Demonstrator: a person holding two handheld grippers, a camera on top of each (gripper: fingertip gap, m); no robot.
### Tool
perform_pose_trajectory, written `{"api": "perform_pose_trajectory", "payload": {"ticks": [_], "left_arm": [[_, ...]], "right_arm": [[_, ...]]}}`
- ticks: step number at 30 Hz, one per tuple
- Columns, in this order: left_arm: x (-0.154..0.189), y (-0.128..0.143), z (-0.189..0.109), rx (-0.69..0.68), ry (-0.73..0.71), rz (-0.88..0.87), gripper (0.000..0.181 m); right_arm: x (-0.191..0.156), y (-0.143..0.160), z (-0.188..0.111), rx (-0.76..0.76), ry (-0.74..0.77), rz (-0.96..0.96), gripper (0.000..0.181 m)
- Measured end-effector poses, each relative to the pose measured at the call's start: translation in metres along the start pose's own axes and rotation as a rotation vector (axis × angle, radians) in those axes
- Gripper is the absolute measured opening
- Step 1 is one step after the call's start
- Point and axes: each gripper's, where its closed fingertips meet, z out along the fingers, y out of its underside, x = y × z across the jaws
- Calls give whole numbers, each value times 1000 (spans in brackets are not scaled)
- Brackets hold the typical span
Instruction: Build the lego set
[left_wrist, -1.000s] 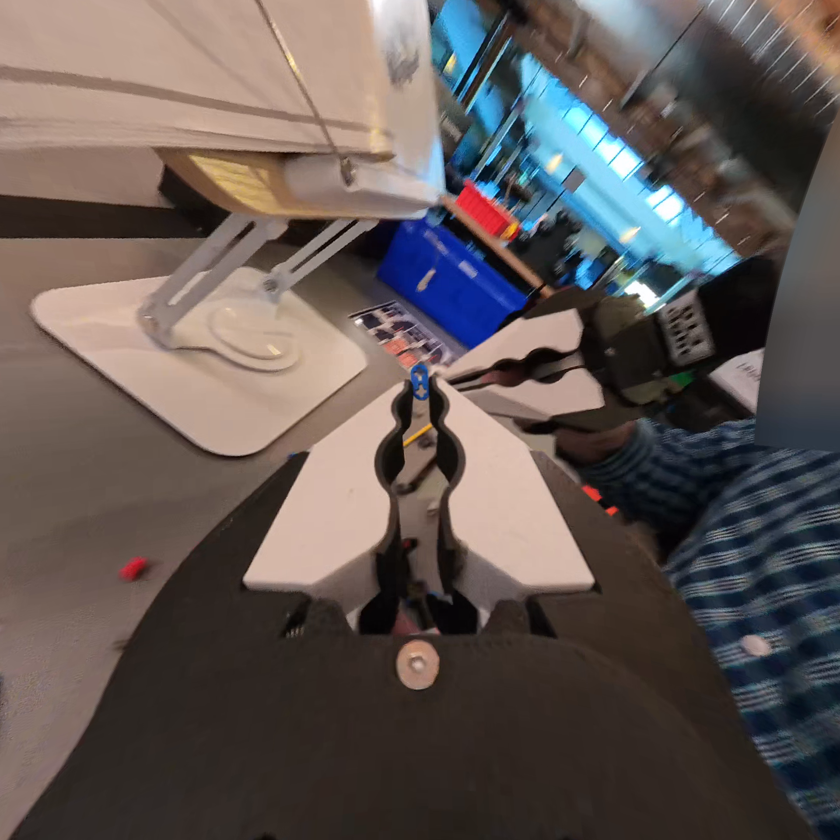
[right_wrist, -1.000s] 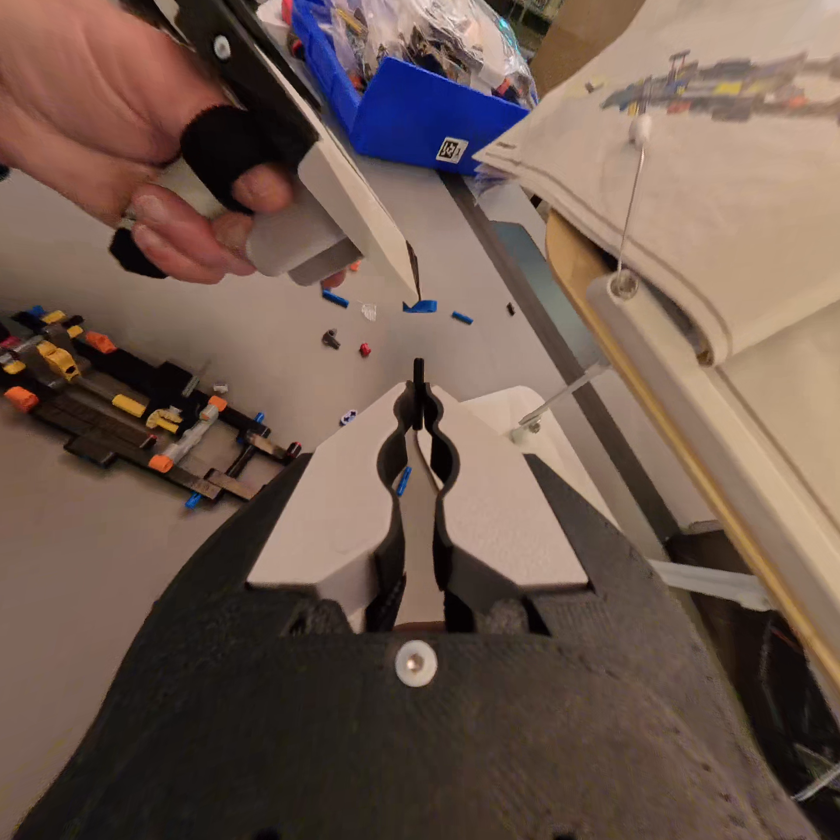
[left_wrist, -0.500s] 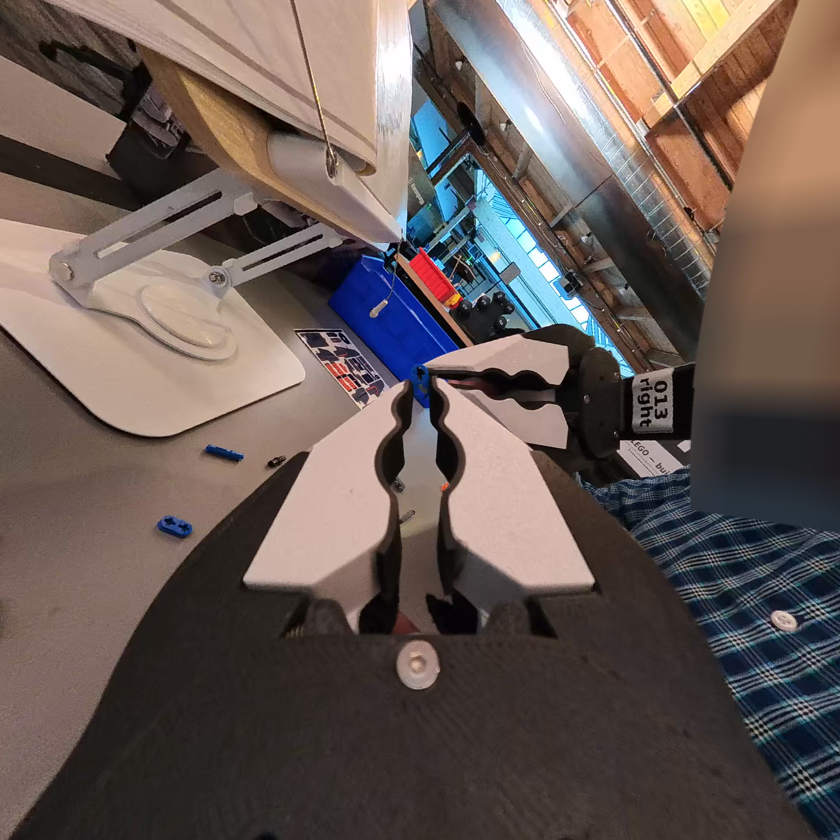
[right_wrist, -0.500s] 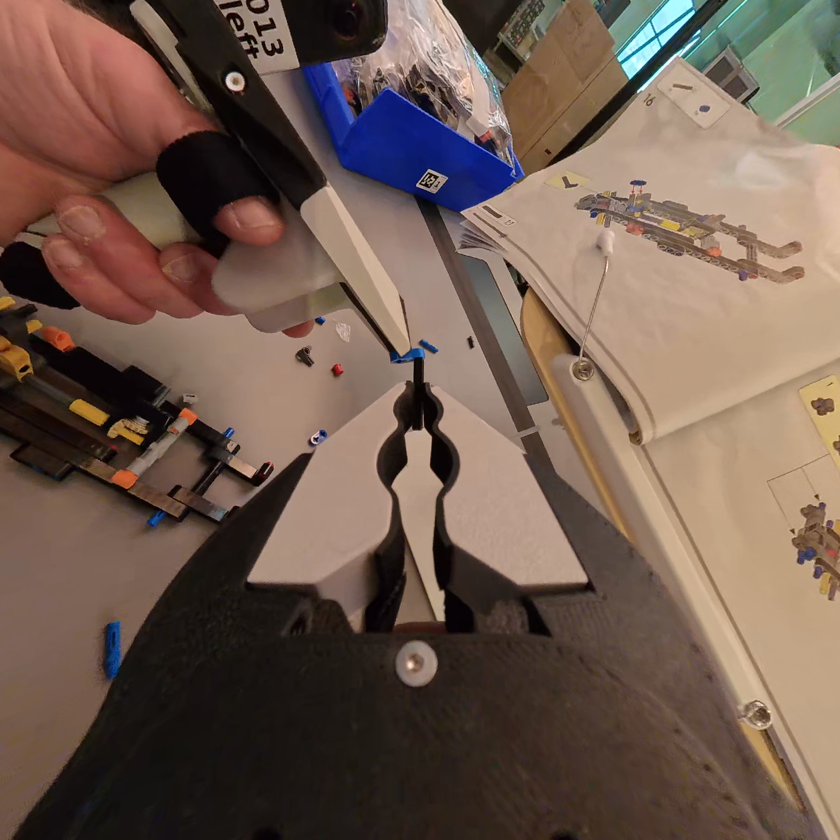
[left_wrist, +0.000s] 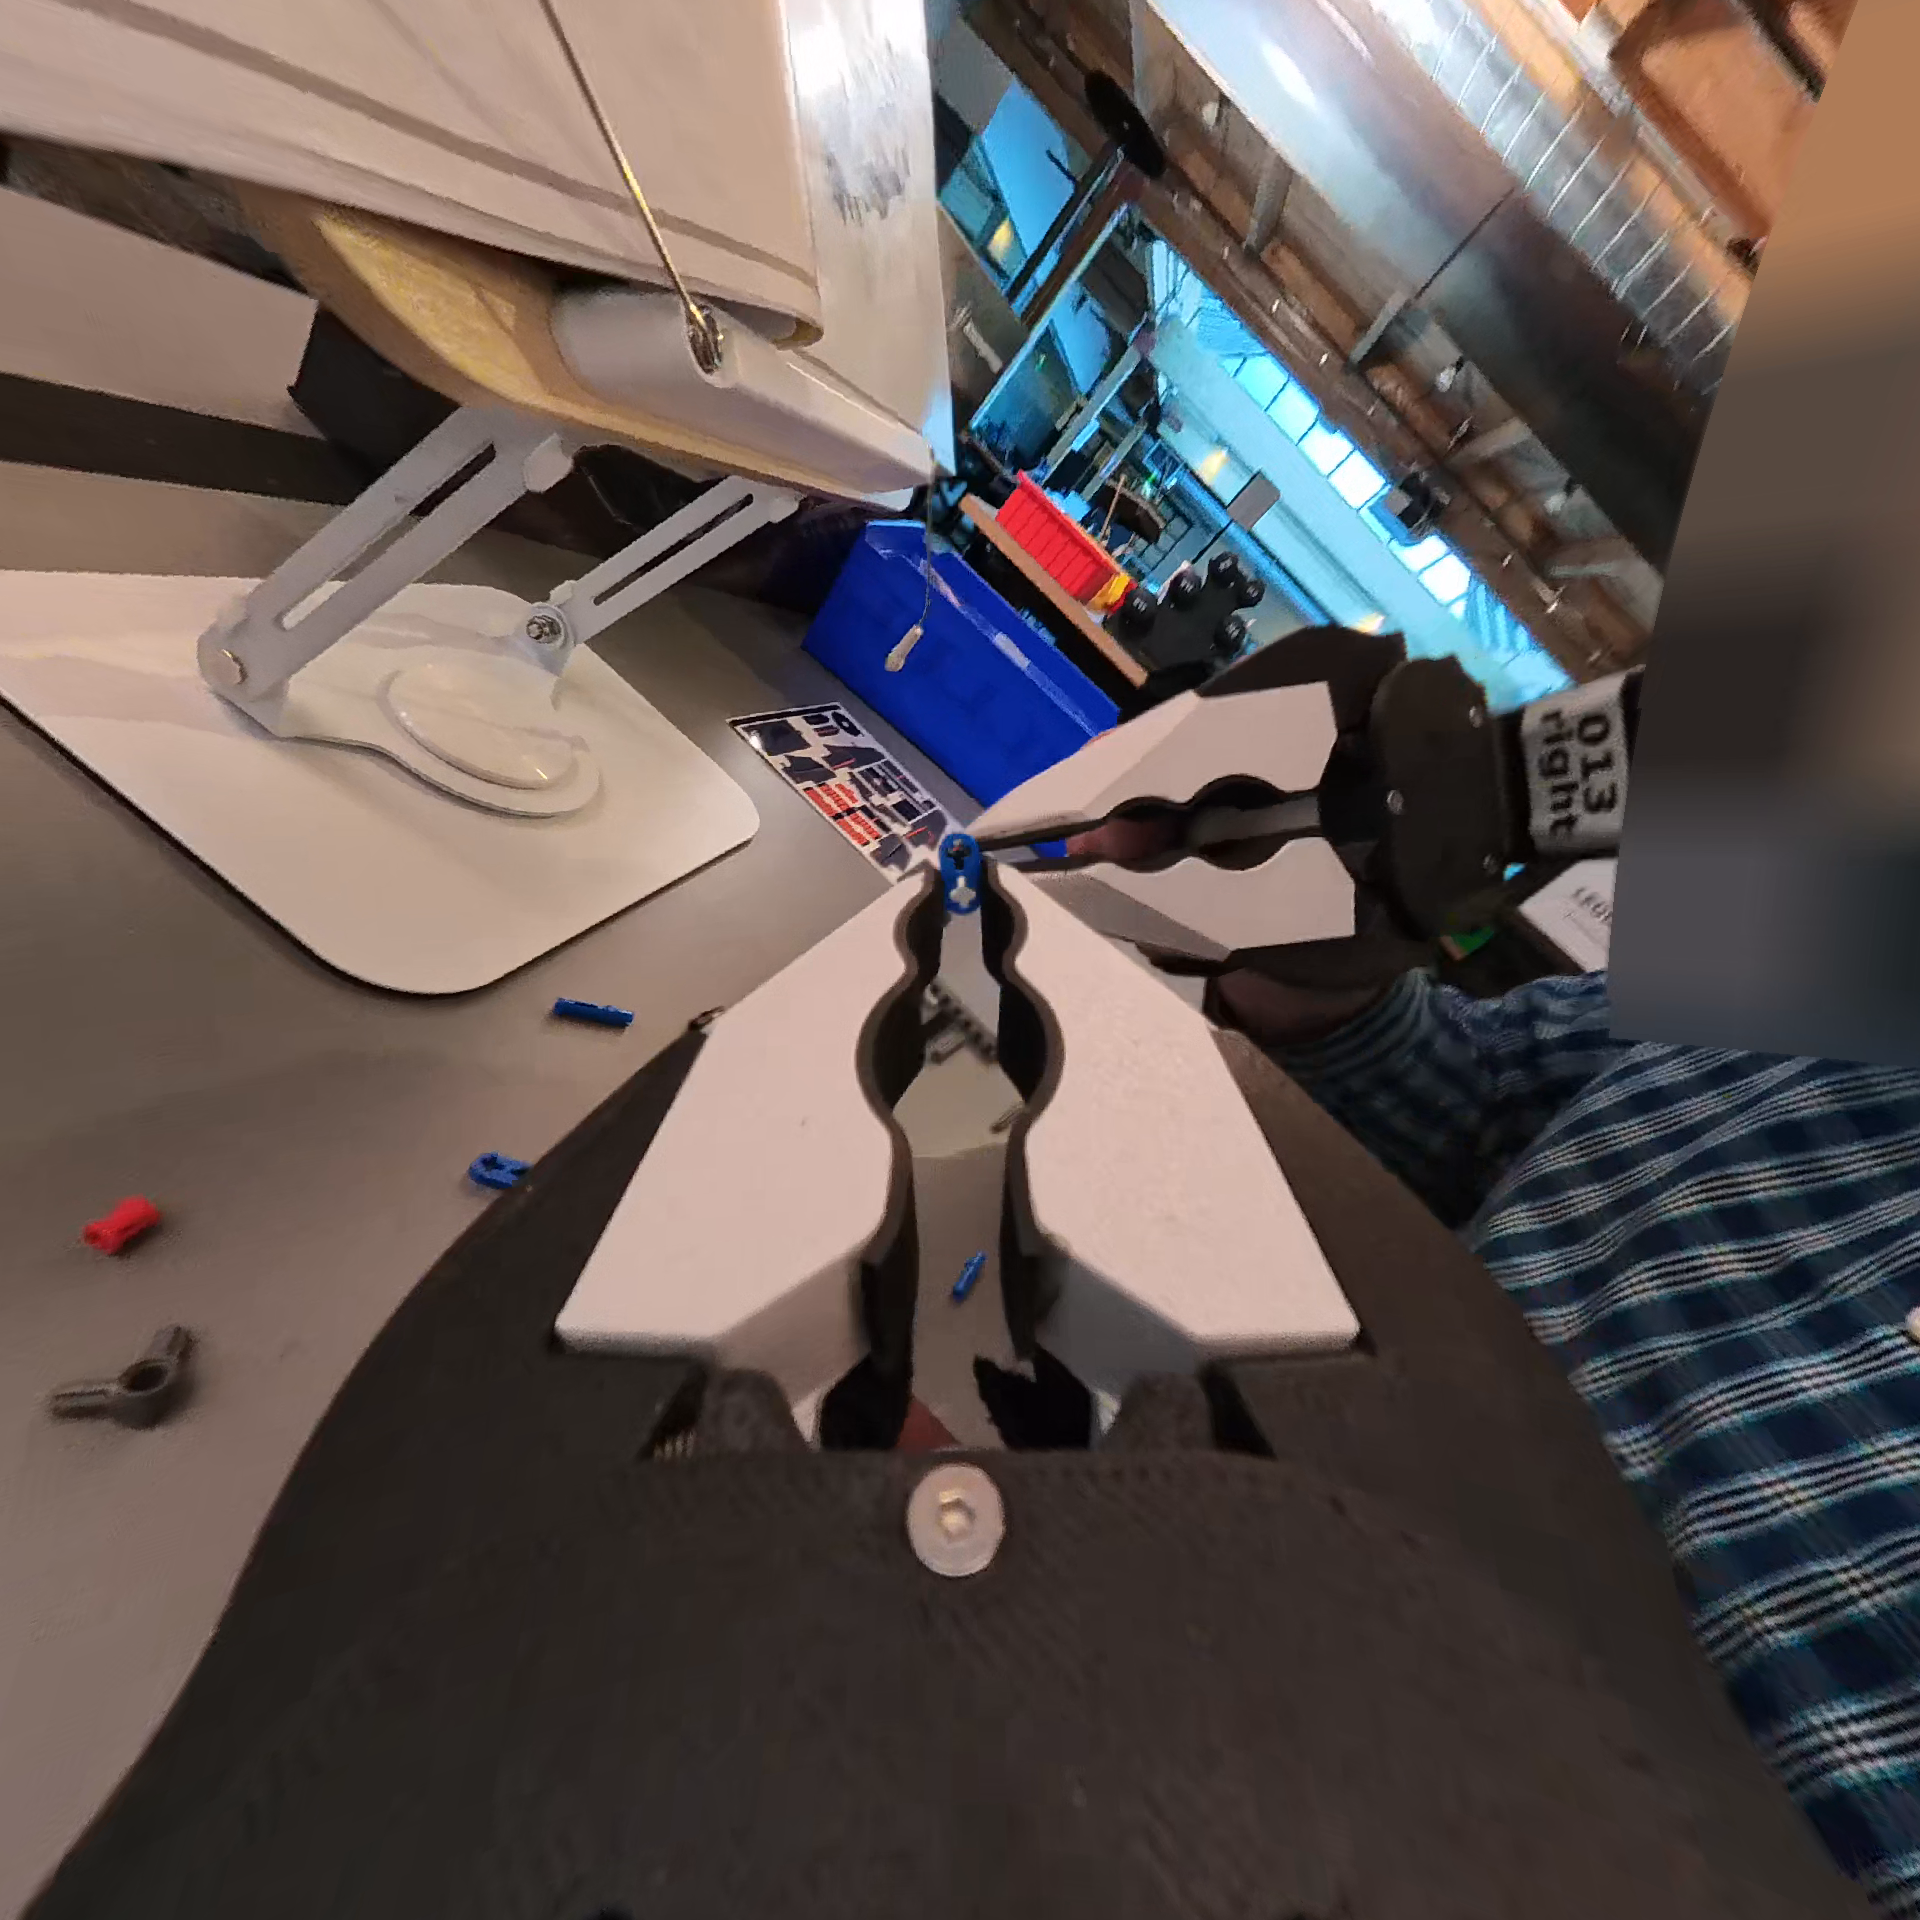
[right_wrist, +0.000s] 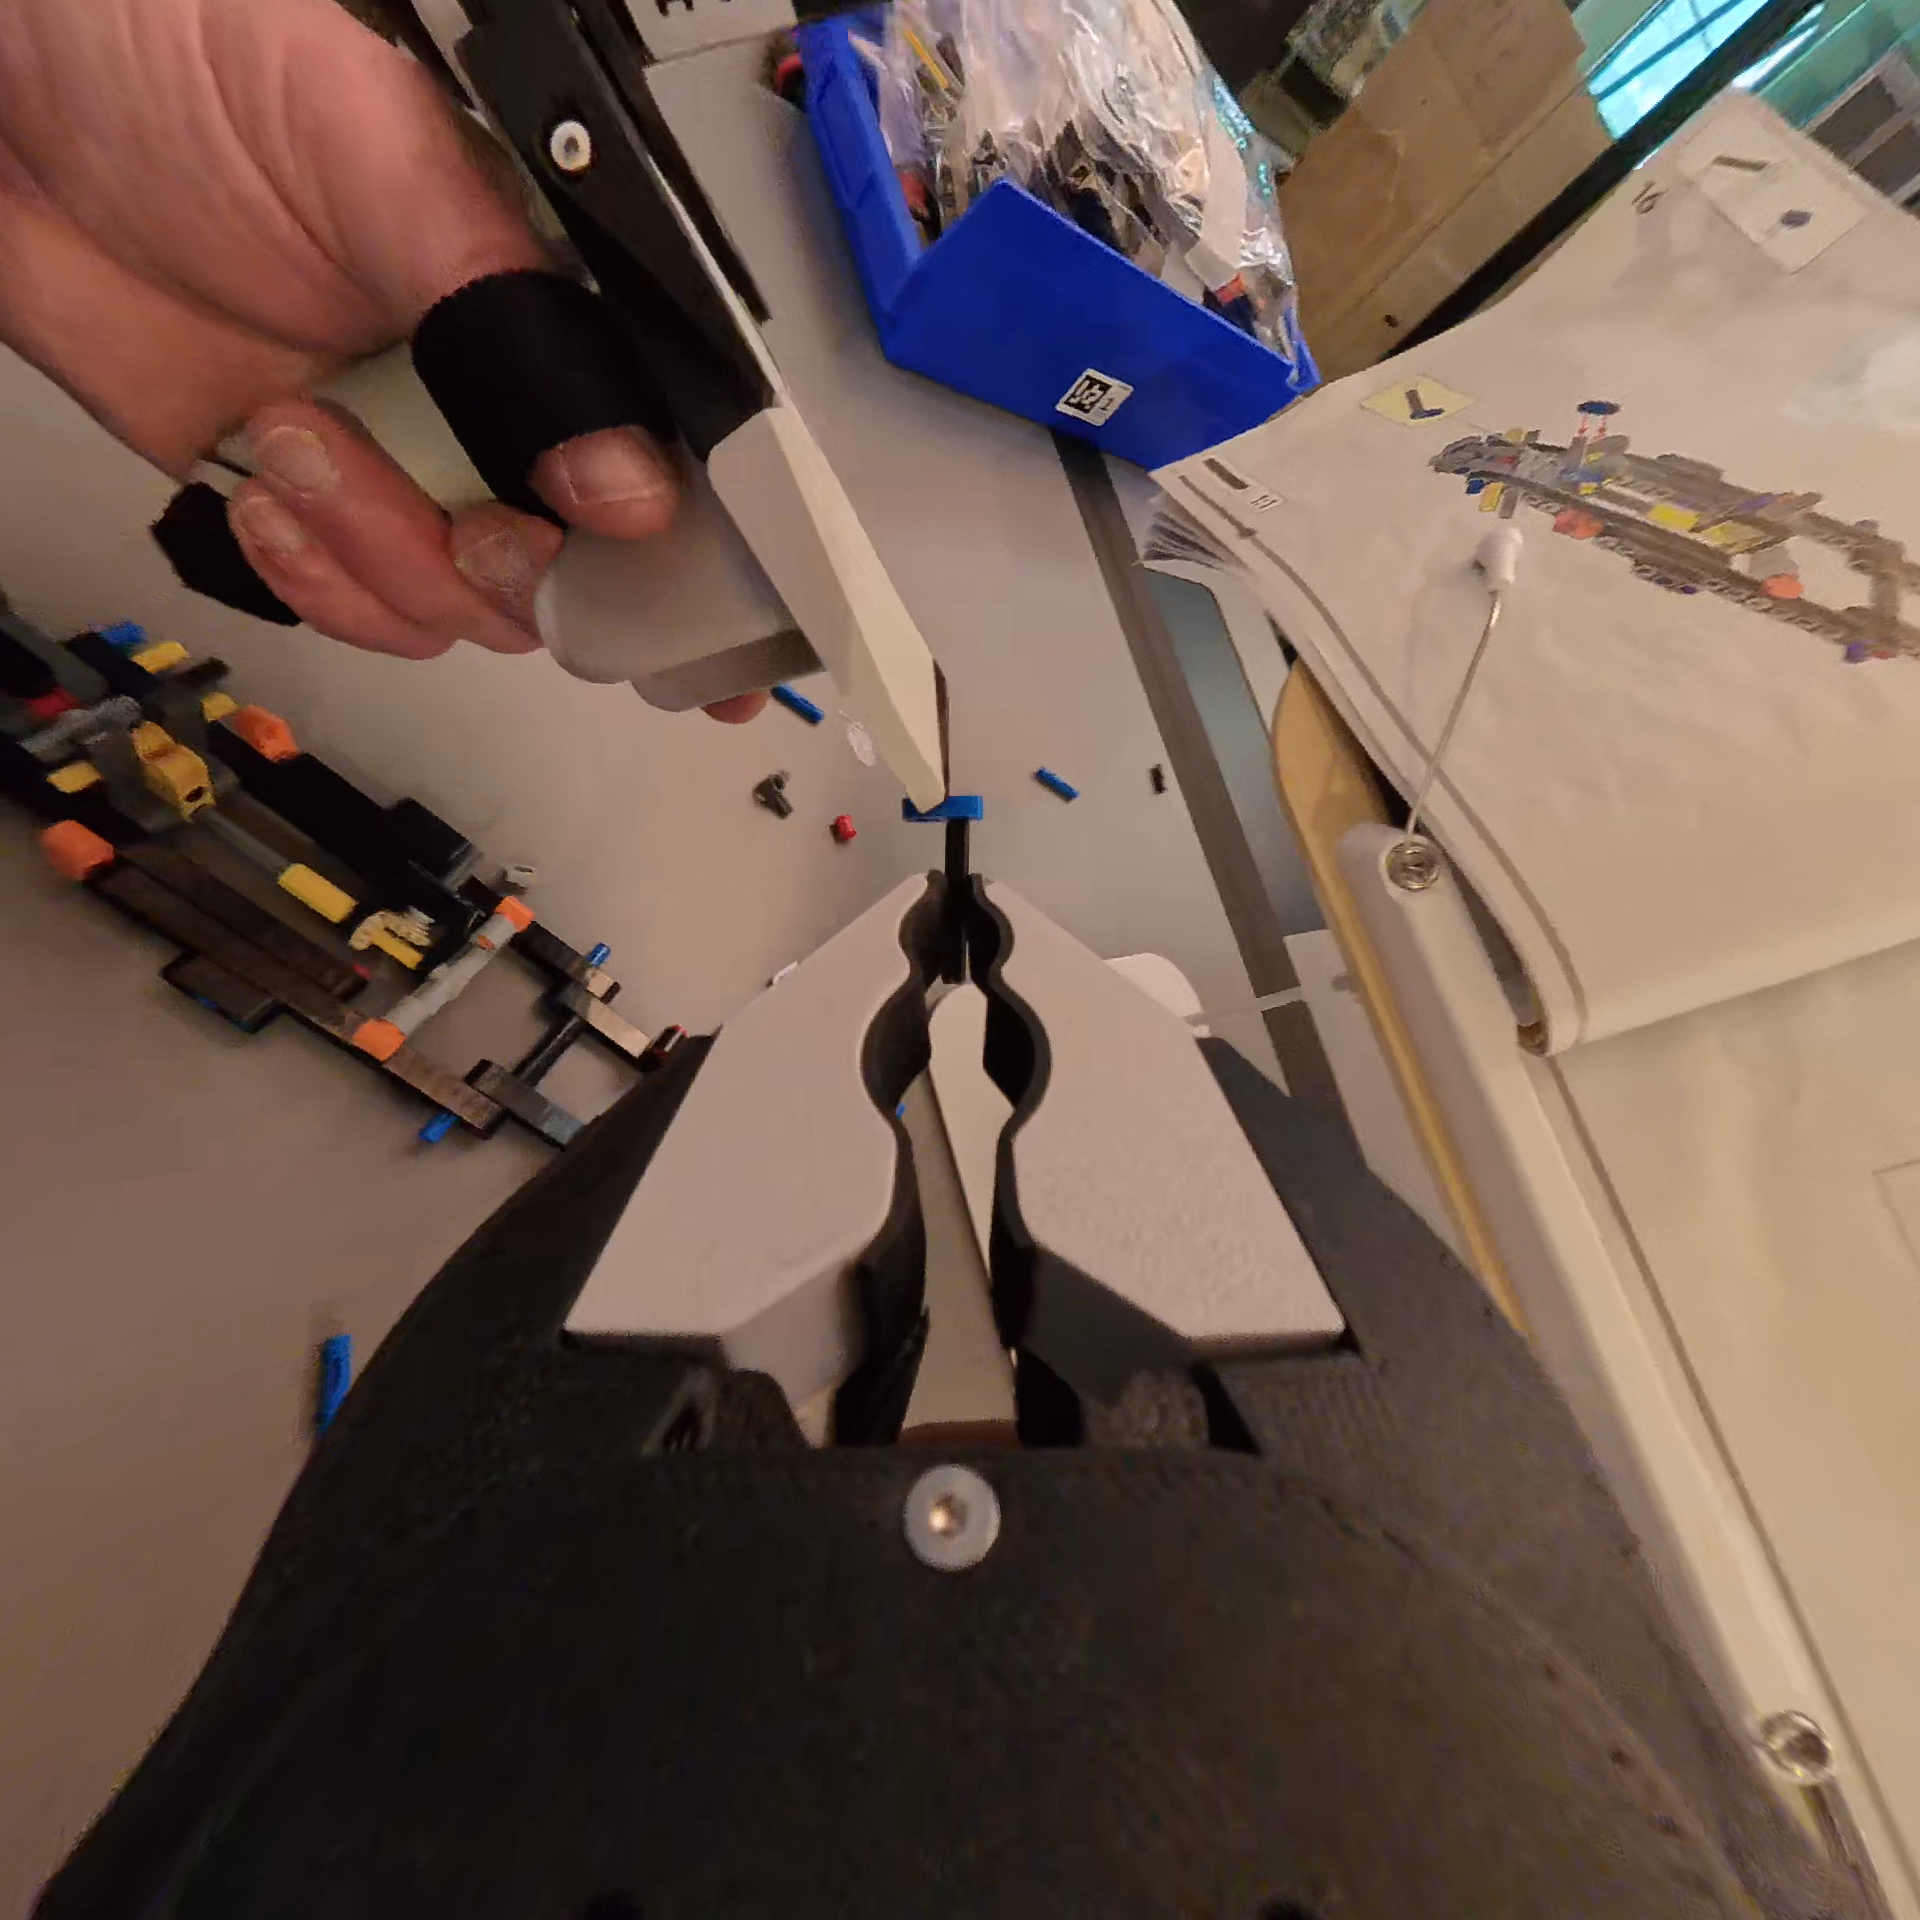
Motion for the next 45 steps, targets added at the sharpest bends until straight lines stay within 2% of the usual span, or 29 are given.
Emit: {"api": "perform_pose_trajectory", "payload": {"ticks": [1,12,27,32,38,45], "left_arm": [[0,0,0,-14,-10,25,5],[5,1,-1,-151,-36,239,5],[15,2,-5,-229,24,320,5],[21,1,-5,-232,70,299,6],[21,7,-6,-300,76,369,5],[16,15,-6,-414,67,419,5]], "right_arm": [[-1,0,0,0,-13,7,0],[-4,-3,-4,100,-175,198,0],[-7,-11,-13,224,-326,375,0],[-8,-16,-17,275,-394,448,0],[-12,-15,-17,245,-408,384,0],[-18,-10,-14,163,-385,217,0]]}}
